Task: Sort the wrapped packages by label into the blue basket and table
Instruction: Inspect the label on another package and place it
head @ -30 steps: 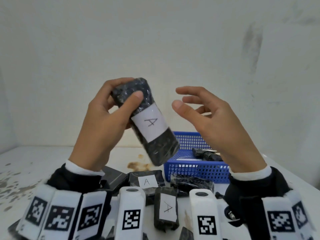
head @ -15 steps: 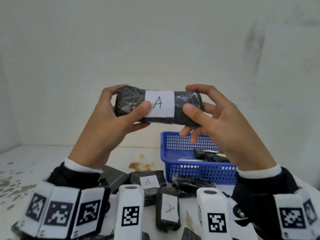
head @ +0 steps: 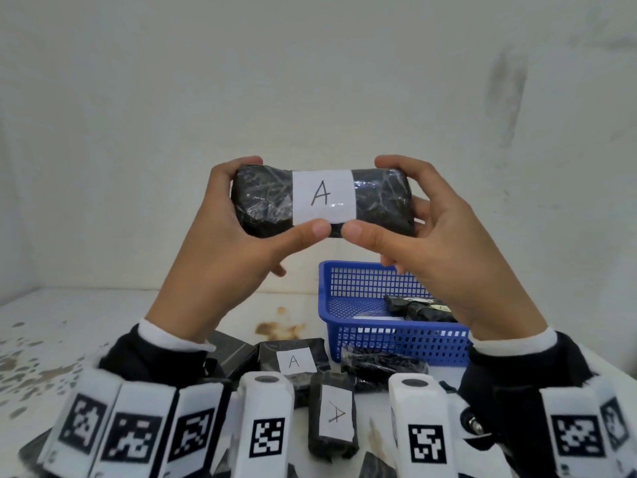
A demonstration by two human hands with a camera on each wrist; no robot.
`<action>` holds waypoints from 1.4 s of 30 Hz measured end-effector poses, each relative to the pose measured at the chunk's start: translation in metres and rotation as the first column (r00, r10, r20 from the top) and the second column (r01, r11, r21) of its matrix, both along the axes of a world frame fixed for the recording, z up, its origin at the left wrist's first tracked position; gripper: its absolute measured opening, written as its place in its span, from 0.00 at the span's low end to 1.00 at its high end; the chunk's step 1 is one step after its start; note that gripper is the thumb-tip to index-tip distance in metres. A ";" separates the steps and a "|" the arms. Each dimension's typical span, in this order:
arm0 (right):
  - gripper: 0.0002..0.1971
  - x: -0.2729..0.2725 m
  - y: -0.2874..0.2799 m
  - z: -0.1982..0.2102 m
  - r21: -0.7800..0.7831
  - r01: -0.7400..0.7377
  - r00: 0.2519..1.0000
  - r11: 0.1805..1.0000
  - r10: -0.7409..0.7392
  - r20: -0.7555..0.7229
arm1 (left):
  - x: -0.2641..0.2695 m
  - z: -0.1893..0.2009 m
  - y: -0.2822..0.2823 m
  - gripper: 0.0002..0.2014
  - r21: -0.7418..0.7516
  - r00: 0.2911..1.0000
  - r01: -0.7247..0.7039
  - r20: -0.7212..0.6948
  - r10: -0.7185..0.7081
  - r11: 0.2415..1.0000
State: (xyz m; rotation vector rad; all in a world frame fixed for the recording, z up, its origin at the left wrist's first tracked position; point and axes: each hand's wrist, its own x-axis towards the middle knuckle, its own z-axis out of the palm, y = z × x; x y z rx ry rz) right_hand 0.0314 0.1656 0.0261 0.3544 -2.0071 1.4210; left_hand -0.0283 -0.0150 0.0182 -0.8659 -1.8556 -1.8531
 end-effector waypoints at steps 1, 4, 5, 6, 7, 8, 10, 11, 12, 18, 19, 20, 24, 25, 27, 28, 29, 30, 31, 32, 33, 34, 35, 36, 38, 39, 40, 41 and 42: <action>0.36 0.000 0.000 0.000 0.007 0.013 1.000 1.000 -0.013 -0.009 | 0.000 0.000 0.001 0.46 -0.015 1.000 -0.015 -0.002 0.015 1.000; 0.34 0.001 -0.001 0.000 0.004 0.019 1.000 1.000 -0.019 -0.015 | -0.001 -0.001 0.001 0.43 -0.011 0.999 -0.031 0.020 0.031 0.999; 0.33 0.001 -0.002 0.000 -0.003 0.016 1.000 1.000 -0.016 -0.016 | -0.001 -0.001 0.001 0.42 -0.006 0.999 -0.036 0.027 0.036 0.999; 0.30 0.002 -0.002 0.000 -0.008 0.013 1.000 1.000 -0.013 -0.021 | -0.002 0.000 0.001 0.42 -0.003 0.999 -0.039 0.039 0.039 0.999; 0.28 0.002 -0.002 0.001 -0.009 0.012 1.000 1.000 -0.012 -0.027 | -0.003 0.000 0.001 0.41 0.001 0.998 -0.038 0.050 0.038 0.999; 0.26 0.002 -0.002 0.001 -0.010 0.009 0.999 1.000 -0.009 -0.033 | -0.004 0.000 0.000 0.38 0.008 0.998 -0.032 0.058 0.032 0.999; 0.24 0.002 -0.002 0.001 -0.031 -0.017 0.999 0.999 0.015 -0.041 | -0.007 0.000 -0.002 0.31 0.020 0.998 -0.020 0.054 0.018 1.000; 0.23 0.002 -0.002 0.001 -0.043 -0.031 0.999 0.999 0.029 -0.045 | -0.008 0.000 -0.003 0.27 0.022 0.999 -0.012 0.049 0.011 1.000; 0.22 0.002 -0.001 0.001 -0.049 -0.038 0.998 0.998 0.036 -0.049 | -0.008 0.000 -0.003 0.25 0.025 0.999 0.002 0.047 -0.003 1.000; 0.10 0.001 0.004 0.003 -0.065 -0.049 0.996 0.997 0.044 -0.071 | -0.004 0.001 -0.003 0.21 0.096 0.988 0.137 0.056 -0.143 0.986; 0.09 0.001 0.005 0.003 -0.065 -0.044 0.996 0.997 0.039 -0.078 | -0.004 0.001 -0.002 0.19 0.104 0.987 0.145 0.058 -0.151 0.984; 0.08 0.001 0.006 0.003 -0.065 -0.041 0.996 0.997 0.035 -0.084 | -0.003 0.001 -0.002 0.16 0.111 0.986 0.149 0.062 -0.157 0.982; 0.11 -0.001 0.007 0.003 -0.039 -0.036 0.996 0.999 0.033 -0.078 | -0.003 0.002 -0.001 0.11 0.121 0.985 0.146 0.069 -0.156 0.982; 0.13 -0.001 0.006 0.002 -0.040 -0.035 0.997 0.999 0.032 -0.068 | -0.002 0.002 -0.001 0.10 0.128 0.985 0.144 0.073 -0.154 0.981; 0.12 -0.003 0.005 0.002 -0.045 -0.027 0.998 0.999 0.024 -0.066 | -0.002 0.003 0.000 0.08 0.134 0.985 0.140 0.077 -0.151 0.981; 0.10 -0.003 0.004 0.001 -0.044 -0.022 0.998 0.999 0.019 -0.068 | -0.002 0.004 0.000 0.07 0.131 0.985 0.141 0.078 -0.152 0.981; 0.09 -0.004 0.004 0.001 -0.039 -0.017 0.998 0.999 0.015 -0.065 | -0.002 0.004 0.001 0.08 0.128 0.985 0.141 0.083 -0.152 0.982; 0.08 -0.004 0.003 0.001 -0.034 -0.015 0.998 0.999 0.013 -0.060 | -0.001 0.004 0.001 0.09 0.126 0.984 0.140 0.089 -0.152 0.982; 0.07 -0.004 0.003 0.001 -0.033 -0.013 0.998 0.999 0.011 -0.056 | -0.001 0.004 0.002 0.11 0.127 0.984 0.136 0.094 -0.148 0.983; 0.06 -0.003 0.002 0.001 -0.034 -0.013 0.998 0.999 0.011 -0.059 | 0.000 0.003 0.002 0.10 0.130 0.985 0.131 0.095 -0.144 0.983; 0.05 -0.003 0.001 0.001 -0.032 -0.011 0.998 0.999 0.009 -0.068 | -0.001 0.003 0.003 0.08 0.136 0.986 0.130 0.091 -0.143 0.982; 0.05 -0.003 0.001 0.001 -0.026 -0.009 0.997 1.000 0.007 -0.079 | -0.001 0.002 0.003 0.06 0.144 0.985 0.130 0.092 -0.145 0.981; 0.04 -0.003 -0.001 0.001 -0.022 -0.009 0.996 1.000 0.007 -0.086 | -0.001 0.002 0.003 0.06 0.151 0.985 0.129 0.095 -0.144 0.980; 0.04 -0.003 -0.002 0.001 -0.023 -0.012 0.996 1.000 0.010 -0.089 | -0.001 0.001 0.003 0.08 0.153 0.986 0.125 0.095 -0.140 0.980; 0.05 -0.004 -0.003 0.000 -0.024 -0.010 0.996 1.000 0.007 -0.093 | -0.001 0.001 0.004 0.12 0.152 0.990 0.100 0.082 -0.113 0.983; 0.05 -0.005 -0.004 -0.001 -0.021 0.000 0.995 1.000 -0.002 -0.098 | 0.000 0.001 0.005 0.12 0.156 0.992 0.088 0.074 -0.100 0.984; 0.06 -0.006 -0.005 -0.002 -0.017 0.007 0.994 1.000 -0.009 -0.106 | 0.000 0.001 0.006 0.13 0.160 0.994 0.077 0.070 -0.089 0.984; 0.06 -0.007 -0.006 -0.002 -0.015 0.012 0.994 1.000 -0.013 -0.111 | 0.001 0.001 0.006 0.15 0.160 0.995 0.065 0.068 -0.076 0.985; 0.07 -0.008 -0.006 -0.003 -0.009 0.015 0.993 1.000 -0.016 -0.114 | 0.002 0.001 0.007 0.18 0.155 0.996 0.052 0.066 -0.063 0.986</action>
